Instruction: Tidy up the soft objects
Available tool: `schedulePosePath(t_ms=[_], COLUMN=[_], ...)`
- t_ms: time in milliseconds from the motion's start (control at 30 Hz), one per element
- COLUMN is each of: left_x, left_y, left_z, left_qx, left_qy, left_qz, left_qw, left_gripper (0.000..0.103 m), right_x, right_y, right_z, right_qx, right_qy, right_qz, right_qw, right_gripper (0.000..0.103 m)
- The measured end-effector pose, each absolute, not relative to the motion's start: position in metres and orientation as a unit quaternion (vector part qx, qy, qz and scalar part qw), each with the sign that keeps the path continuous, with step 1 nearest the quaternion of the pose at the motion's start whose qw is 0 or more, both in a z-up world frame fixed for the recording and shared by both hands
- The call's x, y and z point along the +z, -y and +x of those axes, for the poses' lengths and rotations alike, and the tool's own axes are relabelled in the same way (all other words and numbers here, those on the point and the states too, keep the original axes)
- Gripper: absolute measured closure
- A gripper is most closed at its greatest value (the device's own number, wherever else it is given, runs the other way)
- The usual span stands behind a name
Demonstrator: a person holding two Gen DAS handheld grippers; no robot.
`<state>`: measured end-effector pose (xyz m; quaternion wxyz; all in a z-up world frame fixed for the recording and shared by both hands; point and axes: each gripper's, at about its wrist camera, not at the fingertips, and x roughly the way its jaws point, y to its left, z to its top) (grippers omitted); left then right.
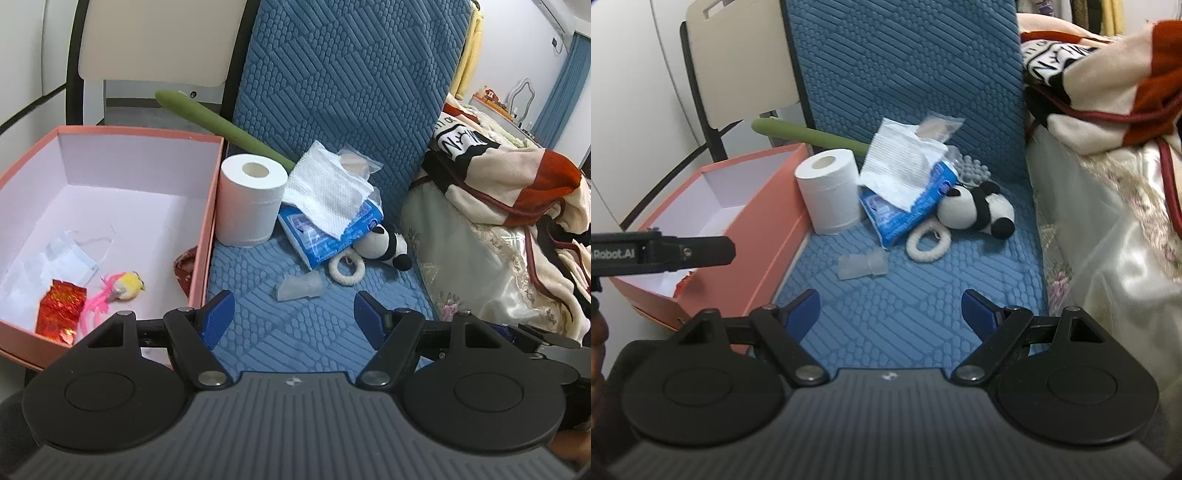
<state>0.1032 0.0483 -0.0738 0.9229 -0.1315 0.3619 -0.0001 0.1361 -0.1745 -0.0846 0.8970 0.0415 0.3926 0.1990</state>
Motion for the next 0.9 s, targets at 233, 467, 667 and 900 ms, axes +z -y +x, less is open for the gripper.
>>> schedulePosePath(t_ms=[233, 467, 667, 900], left_x=[-0.09, -0.104, -0.117, -0.137], left_y=[-0.036, -0.024, -0.02, -0.018], left_z=[0.119, 0.14, 0.161, 0.183], left_qx=[0.004, -0.002, 0.006, 0.022], left_qy=[-0.373, -0.381, -0.39, -0.401], left_qz=[-0.124, -0.12, -0.117, -0.118], left_qw=[0.92, 0.917, 0.913, 0.908], left_gripper=[0.027, 0.027, 0.027, 0.027], right_x=[-0.094, -0.107, -0.119, -0.144], right_y=[0.182, 0.189, 0.195, 0.188], right_z=[0.143, 0.166, 0.19, 0.234], right_qx=[0.196, 0.188, 0.197, 0.216], right_qy=[-0.381, -0.385, -0.4, -0.44], right_qz=[0.049, 0.069, 0.106, 0.146], right_qw=[0.902, 0.901, 0.889, 0.86], right_gripper=[0.017, 0.017, 0.018, 0.029])
